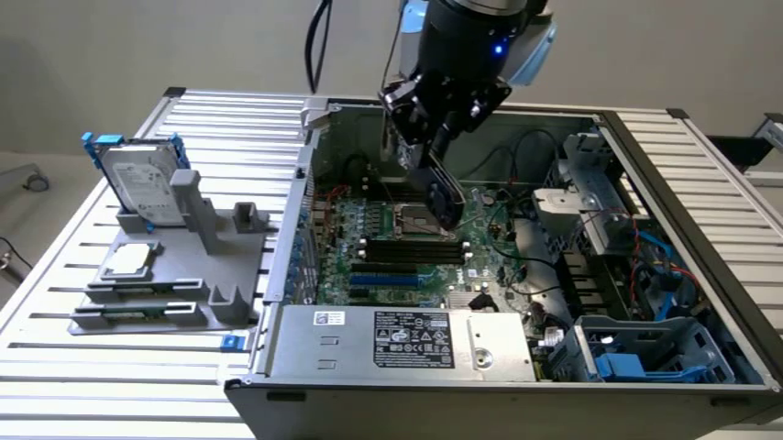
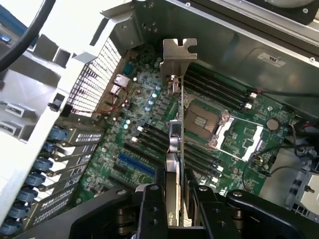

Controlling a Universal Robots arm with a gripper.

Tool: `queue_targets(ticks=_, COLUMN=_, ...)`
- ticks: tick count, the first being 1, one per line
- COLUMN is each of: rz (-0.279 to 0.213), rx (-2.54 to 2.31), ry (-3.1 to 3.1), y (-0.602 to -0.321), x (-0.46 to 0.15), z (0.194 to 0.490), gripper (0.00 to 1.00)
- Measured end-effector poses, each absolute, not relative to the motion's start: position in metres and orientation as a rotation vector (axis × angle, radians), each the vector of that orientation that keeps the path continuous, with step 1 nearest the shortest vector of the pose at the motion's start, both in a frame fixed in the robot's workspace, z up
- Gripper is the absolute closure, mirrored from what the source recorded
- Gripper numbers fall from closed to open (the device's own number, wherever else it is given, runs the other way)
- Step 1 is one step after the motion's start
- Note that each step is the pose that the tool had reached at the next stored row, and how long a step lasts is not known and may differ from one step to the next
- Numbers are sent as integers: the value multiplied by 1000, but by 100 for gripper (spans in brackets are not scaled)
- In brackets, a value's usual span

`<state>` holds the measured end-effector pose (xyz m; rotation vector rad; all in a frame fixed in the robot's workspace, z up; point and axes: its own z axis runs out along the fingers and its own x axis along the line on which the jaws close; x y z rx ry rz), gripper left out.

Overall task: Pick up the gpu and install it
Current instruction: 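Insert the gpu into the slot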

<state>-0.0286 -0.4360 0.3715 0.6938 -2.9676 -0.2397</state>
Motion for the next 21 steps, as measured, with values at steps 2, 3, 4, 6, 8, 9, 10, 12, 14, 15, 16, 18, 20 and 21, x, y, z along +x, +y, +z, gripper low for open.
queue_targets(ticks=2, rz=-237, rx=746, ry=-2952, y=-436, x=-29, z=370, gripper=74)
queue_targets(ticks=3, rz=-237, rx=775, ry=-2943, y=-436, x=-29, z=369, gripper=74)
queue_targets(ticks=4, rz=-236, rx=801, ry=-2935, y=-436, x=-29, z=369, gripper=74)
queue_targets(ticks=6, rz=-235, rx=853, ry=-2918, y=-436, x=-29, z=367, gripper=74)
queue_targets(ticks=8, rz=-234, rx=906, ry=-2900, y=-436, x=-29, z=366, gripper=74)
queue_targets(ticks=9, rz=-233, rx=932, ry=-2890, y=-436, x=-29, z=365, gripper=74)
queue_targets(ticks=10, rz=-233, rx=959, ry=-2880, y=-436, x=-29, z=364, gripper=74)
queue_targets(ticks=12, rz=-230, rx=1010, ry=-2861, y=-436, x=-29, z=363, gripper=74)
queue_targets(ticks=14, rz=-227, rx=1061, ry=-2839, y=-436, x=-29, z=361, gripper=74)
queue_targets(ticks=15, rz=-226, rx=1086, ry=-2829, y=-436, x=-29, z=360, gripper=74)
queue_targets(ticks=16, rz=-224, rx=1111, ry=-2818, y=-436, x=-29, z=359, gripper=74)
queue_targets(ticks=18, rz=-221, rx=1161, ry=-2795, y=-436, x=-29, z=357, gripper=74)
queue_targets(ticks=20, rz=-219, rx=1212, ry=-2772, y=-436, x=-29, z=355, gripper=74)
queue_targets(ticks=21, rz=-217, rx=1236, ry=-2760, y=-436, x=-29, z=354, gripper=74)
